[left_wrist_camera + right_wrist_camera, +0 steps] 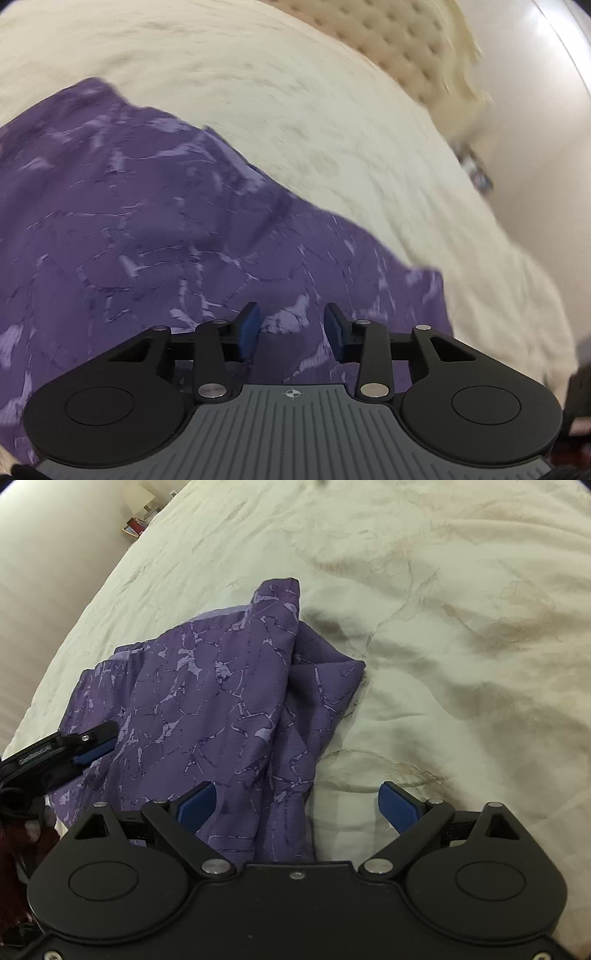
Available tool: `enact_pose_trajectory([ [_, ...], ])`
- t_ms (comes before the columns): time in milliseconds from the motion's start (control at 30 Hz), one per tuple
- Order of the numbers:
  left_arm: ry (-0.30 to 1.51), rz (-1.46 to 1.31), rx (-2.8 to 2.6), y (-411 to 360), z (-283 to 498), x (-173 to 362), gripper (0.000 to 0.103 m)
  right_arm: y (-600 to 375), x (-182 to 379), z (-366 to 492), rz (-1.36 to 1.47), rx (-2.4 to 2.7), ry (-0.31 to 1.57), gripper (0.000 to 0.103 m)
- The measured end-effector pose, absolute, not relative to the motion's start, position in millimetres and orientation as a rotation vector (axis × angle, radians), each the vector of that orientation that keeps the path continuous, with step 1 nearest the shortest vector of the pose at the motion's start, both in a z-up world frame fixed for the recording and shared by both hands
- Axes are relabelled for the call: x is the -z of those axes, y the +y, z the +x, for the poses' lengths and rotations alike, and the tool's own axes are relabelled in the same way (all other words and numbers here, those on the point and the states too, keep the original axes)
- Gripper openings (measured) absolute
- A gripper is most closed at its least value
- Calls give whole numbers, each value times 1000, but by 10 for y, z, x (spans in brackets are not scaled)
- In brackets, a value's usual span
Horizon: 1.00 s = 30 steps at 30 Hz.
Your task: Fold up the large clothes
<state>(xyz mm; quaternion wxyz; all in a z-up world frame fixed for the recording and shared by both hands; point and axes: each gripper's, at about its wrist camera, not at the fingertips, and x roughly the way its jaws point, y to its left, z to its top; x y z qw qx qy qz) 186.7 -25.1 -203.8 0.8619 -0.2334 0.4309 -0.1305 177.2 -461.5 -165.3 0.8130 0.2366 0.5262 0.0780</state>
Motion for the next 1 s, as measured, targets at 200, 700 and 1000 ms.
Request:
enact_pose_trajectory([
  [200,847,-485,239,-302,2331,1894,37,-4650,1688,1830,497,-205,1137,95],
  [700,994,-309,232,-557,2979,2065,35,-4689,1898,2020,649,-282,1192,103],
  [1000,925,-453,293,-310,2079,1887,35,-4790,2068,2110,826,-291,1170,103],
])
